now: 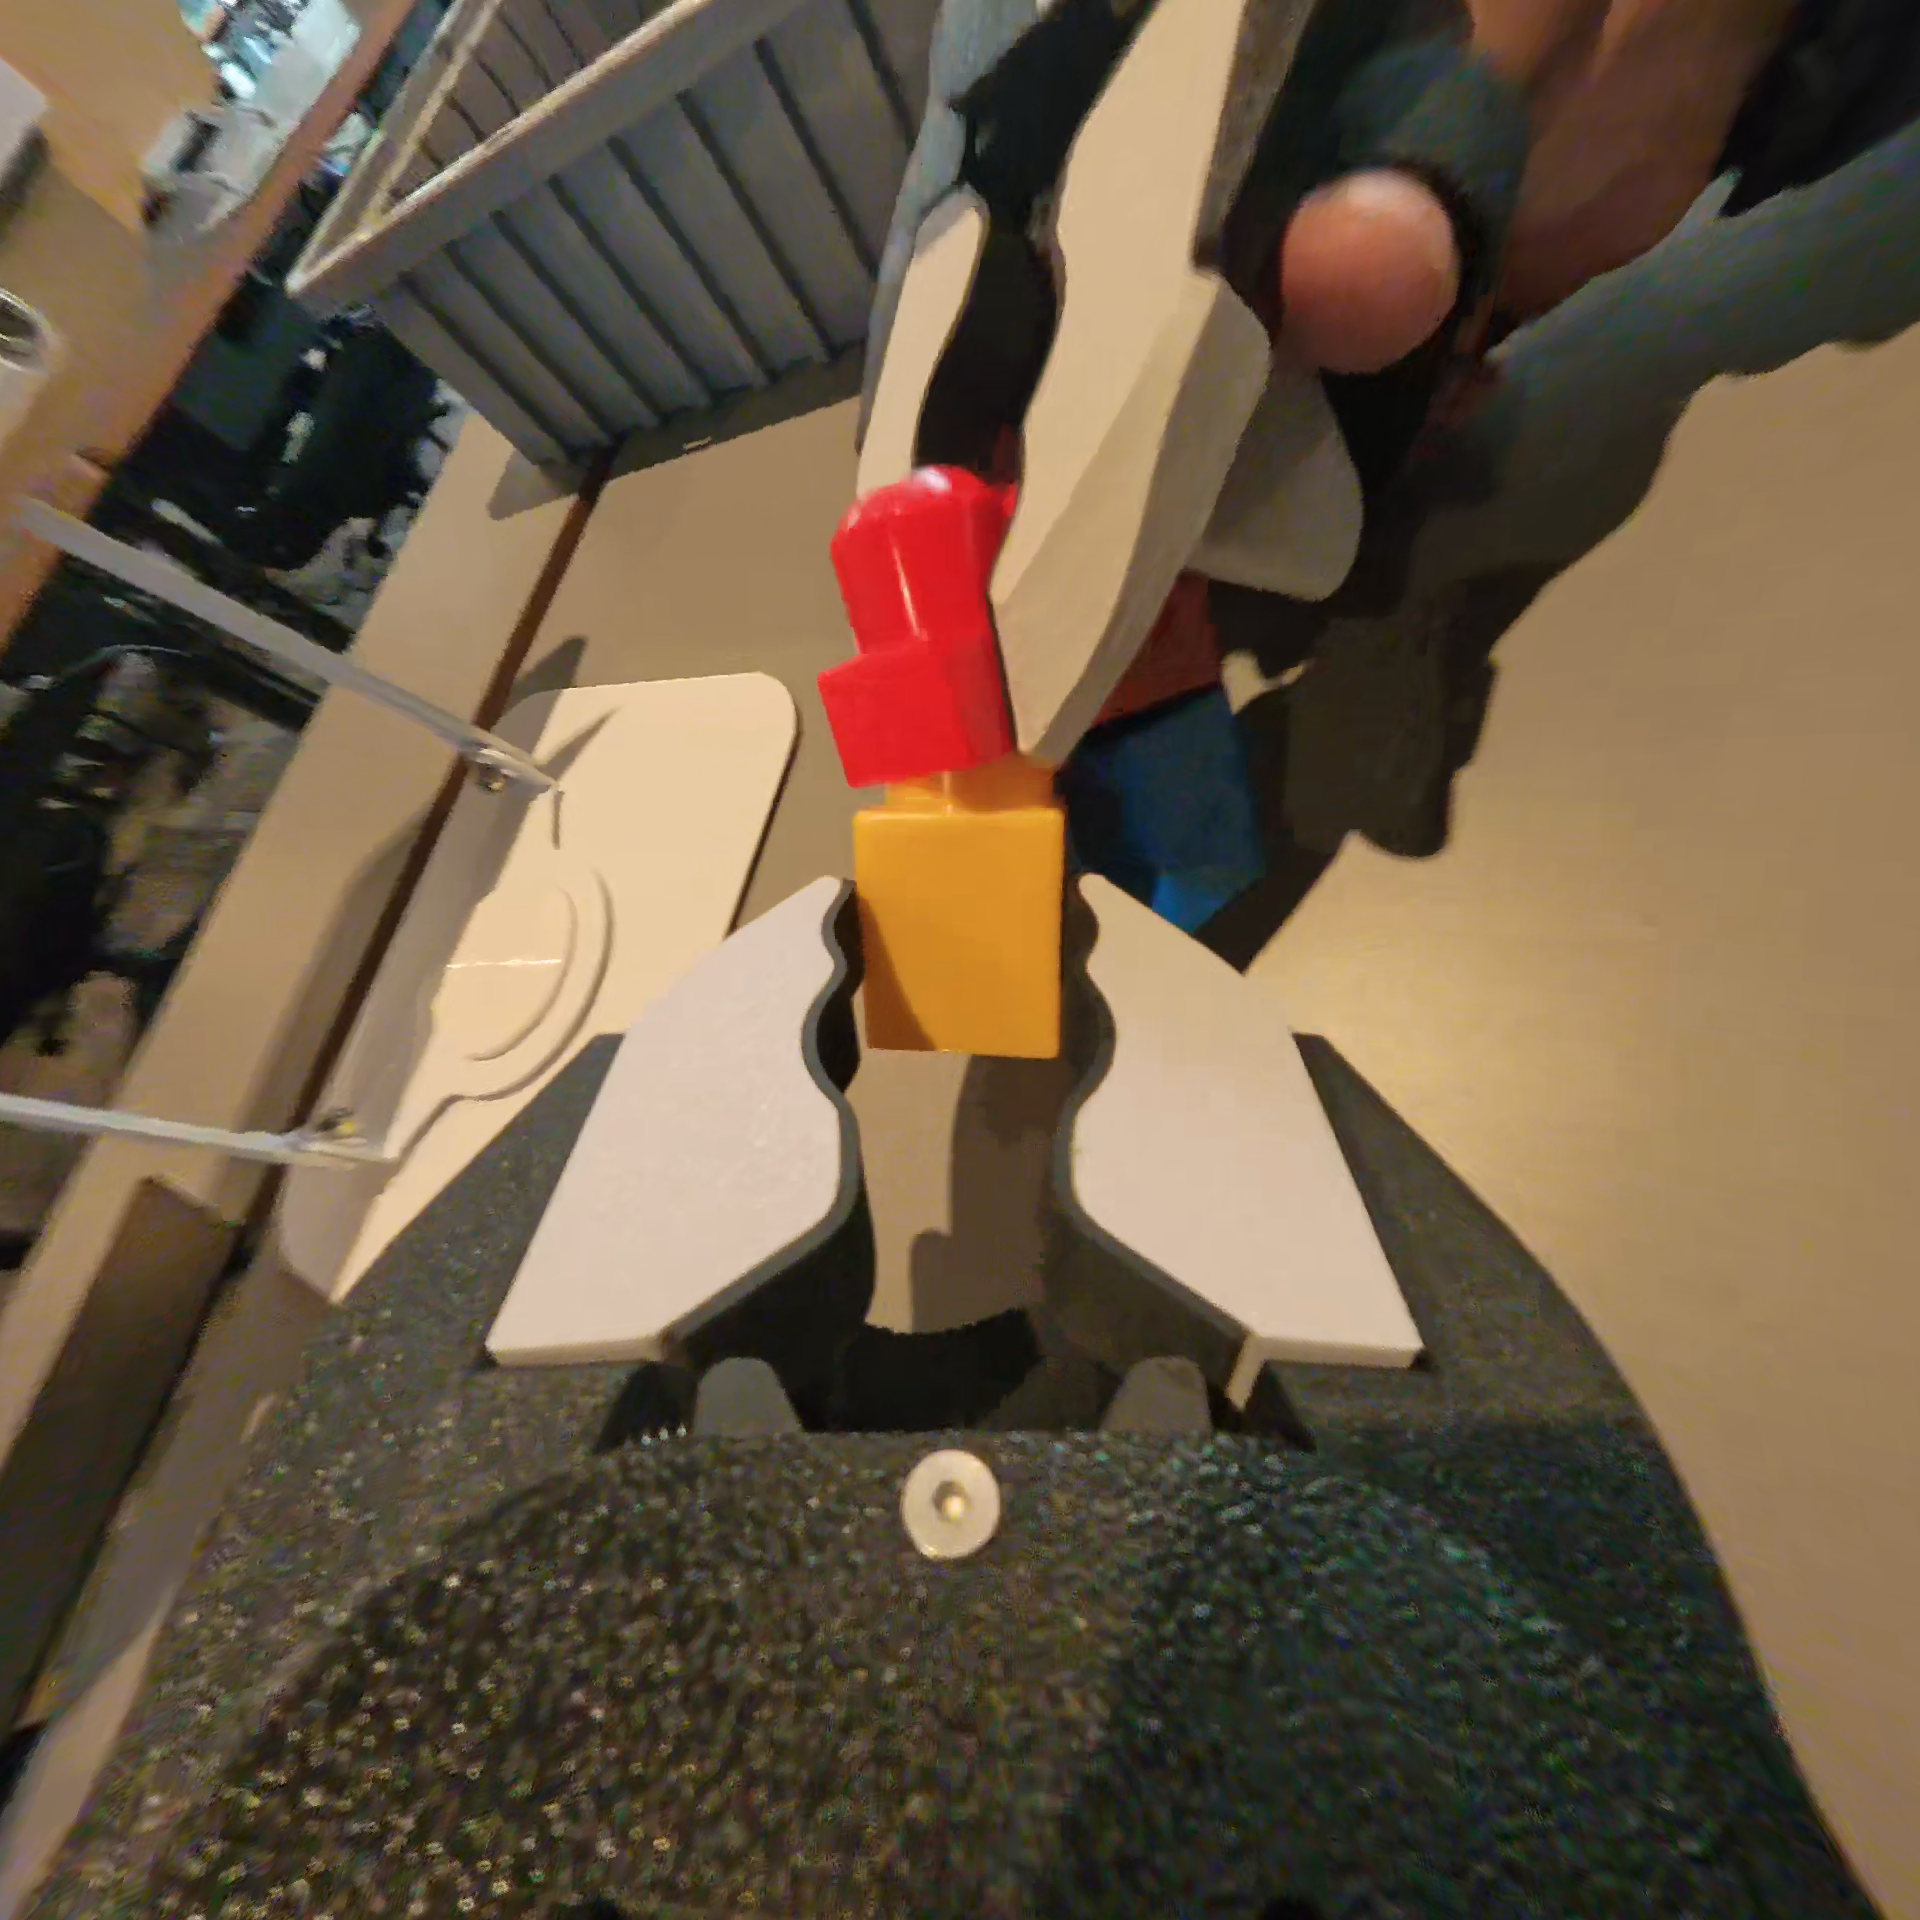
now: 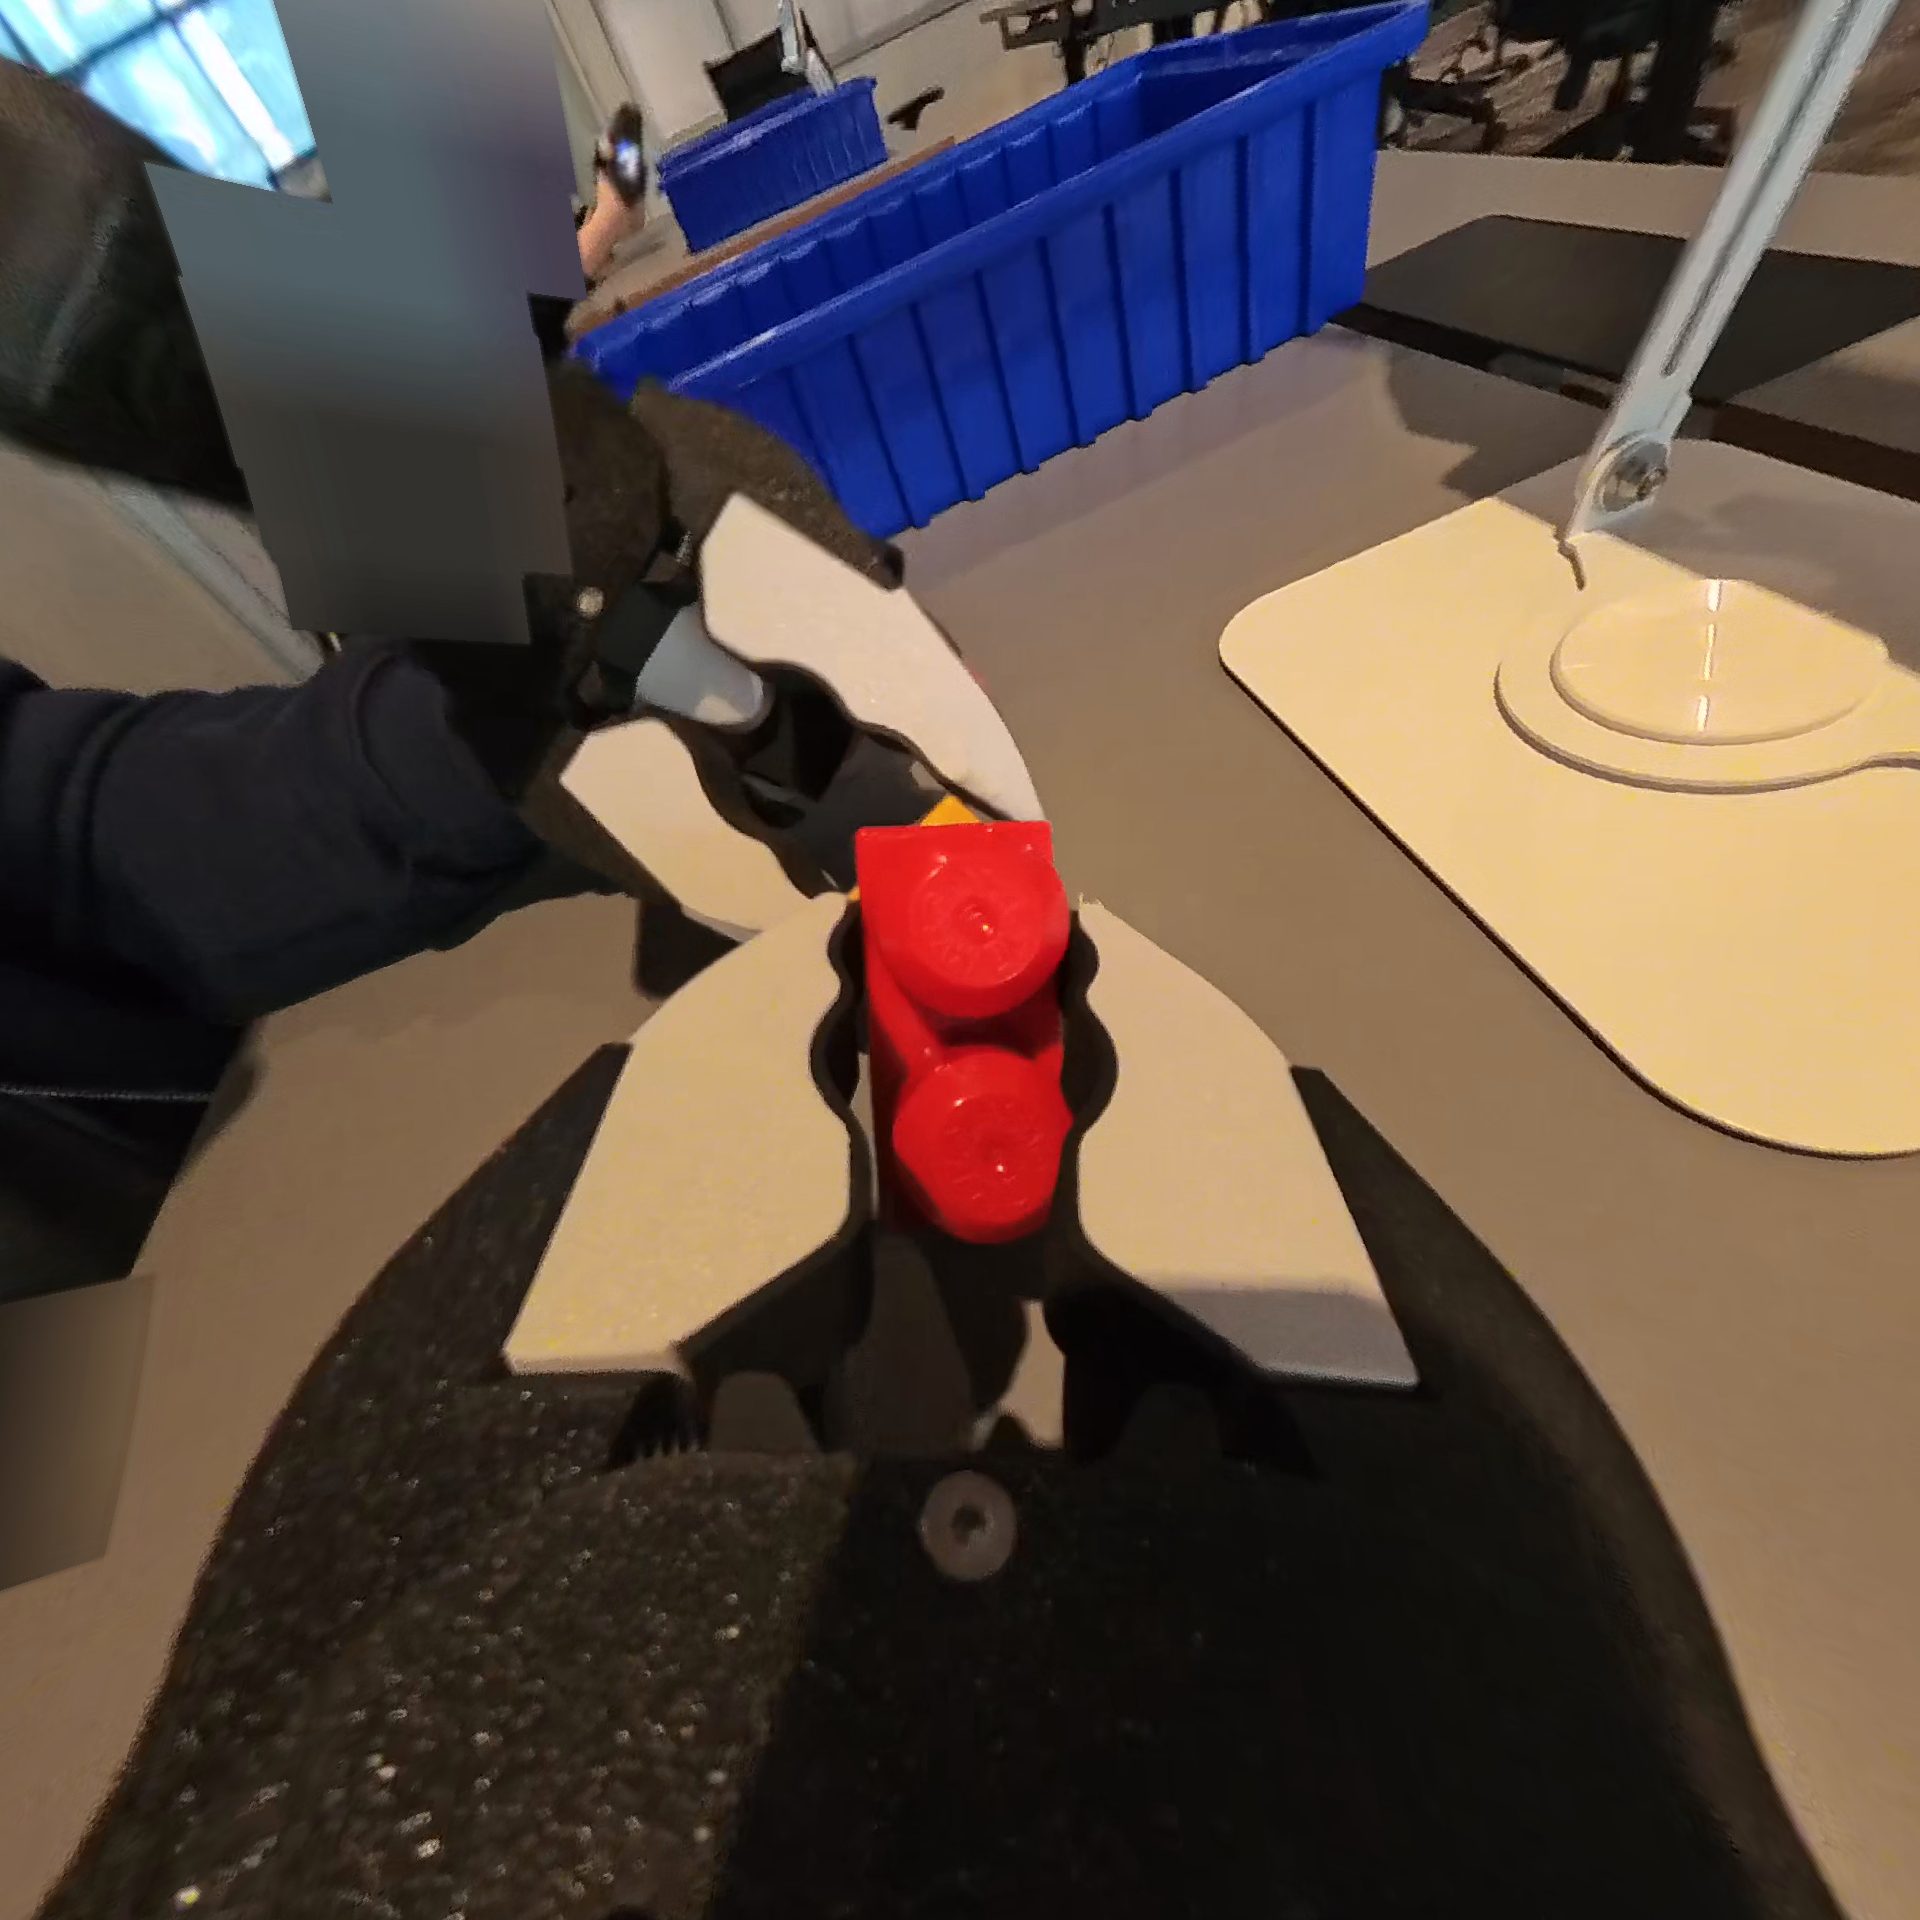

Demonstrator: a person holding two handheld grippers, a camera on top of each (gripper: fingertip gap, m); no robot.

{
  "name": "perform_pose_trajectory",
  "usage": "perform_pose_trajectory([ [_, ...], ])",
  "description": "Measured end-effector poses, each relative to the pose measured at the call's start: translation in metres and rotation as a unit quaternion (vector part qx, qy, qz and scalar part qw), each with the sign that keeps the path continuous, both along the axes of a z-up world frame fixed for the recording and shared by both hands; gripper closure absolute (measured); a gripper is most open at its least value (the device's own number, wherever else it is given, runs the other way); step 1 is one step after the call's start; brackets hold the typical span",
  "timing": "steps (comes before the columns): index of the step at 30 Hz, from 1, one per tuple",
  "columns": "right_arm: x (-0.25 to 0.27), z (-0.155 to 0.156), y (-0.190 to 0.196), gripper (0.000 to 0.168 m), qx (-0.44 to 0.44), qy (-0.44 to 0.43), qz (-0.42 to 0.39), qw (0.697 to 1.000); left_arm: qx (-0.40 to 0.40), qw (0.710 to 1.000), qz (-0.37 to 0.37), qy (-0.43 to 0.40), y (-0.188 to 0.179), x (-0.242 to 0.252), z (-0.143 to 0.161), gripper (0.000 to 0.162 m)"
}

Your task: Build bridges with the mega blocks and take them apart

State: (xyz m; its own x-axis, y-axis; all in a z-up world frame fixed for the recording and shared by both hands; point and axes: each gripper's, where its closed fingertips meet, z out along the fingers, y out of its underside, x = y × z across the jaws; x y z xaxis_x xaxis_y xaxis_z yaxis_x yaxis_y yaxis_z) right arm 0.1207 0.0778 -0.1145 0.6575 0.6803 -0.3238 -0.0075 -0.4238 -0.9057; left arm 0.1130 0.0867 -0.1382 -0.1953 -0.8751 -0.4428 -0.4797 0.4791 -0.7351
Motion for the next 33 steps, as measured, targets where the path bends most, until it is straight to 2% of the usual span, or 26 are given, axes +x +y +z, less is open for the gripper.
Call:
perform_pose_trajectory([
  [1,0.004,0.003,0.001,0.133,-0.004,0.018,-0.007,1.0,0.022,1.0,0.009,0.003,0.005,-0.001,-0.001,0.126],
  [6,0.017,0.006,0.002,0.133,0.002,0.031,-0.019,0.999,-0.029,0.999,0.015,0.007,0.012,-0.006,-0.004,0.126],
  [12,0.01,0.0,0.001,0.133,0.002,0.001,-0.008,1.0,-0.062,0.996,0.065,-0.003,0.033,-0.014,0.003,0.126],
  [16,0.009,-0.001,0.001,0.133,0.001,0.0,-0.007,1.0,-0.052,0.99,0.131,-0.016,0.061,-0.025,0.011,0.126],
  [19,0.009,-0.001,0.001,0.133,0.0,0.001,-0.006,1.0,-0.029,0.975,0.211,-0.062,0.093,-0.049,0.041,0.126],
  [22,0.008,-0.002,0.0,0.133,0.0,-0.003,-0.003,1.0,0.044,0.937,0.326,-0.115,0.135,-0.105,0.096,0.126],
  [24,0.007,-0.003,0.0,0.133,-0.001,-0.004,-0.002,1.0,0.088,0.899,0.404,-0.147,0.157,-0.159,0.136,0.126],
  [26,0.007,-0.003,0.001,0.133,-0.001,-0.003,-0.002,1.0,0.093,0.86,0.47,-0.173,0.171,-0.212,0.16,0.126],
  [28,0.007,-0.003,0.001,0.133,-0.001,-0.003,-0.001,1.0,0.089,0.828,0.53,-0.158,0.185,-0.255,0.161,0.126],
  [30,0.007,-0.003,0.0,0.133,-0.001,-0.003,0.0,1.0,0.076,0.805,0.577,-0.115,0.198,-0.287,0.147,0.126],
  [33,0.006,-0.003,0.0,0.133,-0.002,-0.004,0.001,1.0,0.036,0.786,0.615,-0.046,0.211,-0.314,0.116,0.125],
])
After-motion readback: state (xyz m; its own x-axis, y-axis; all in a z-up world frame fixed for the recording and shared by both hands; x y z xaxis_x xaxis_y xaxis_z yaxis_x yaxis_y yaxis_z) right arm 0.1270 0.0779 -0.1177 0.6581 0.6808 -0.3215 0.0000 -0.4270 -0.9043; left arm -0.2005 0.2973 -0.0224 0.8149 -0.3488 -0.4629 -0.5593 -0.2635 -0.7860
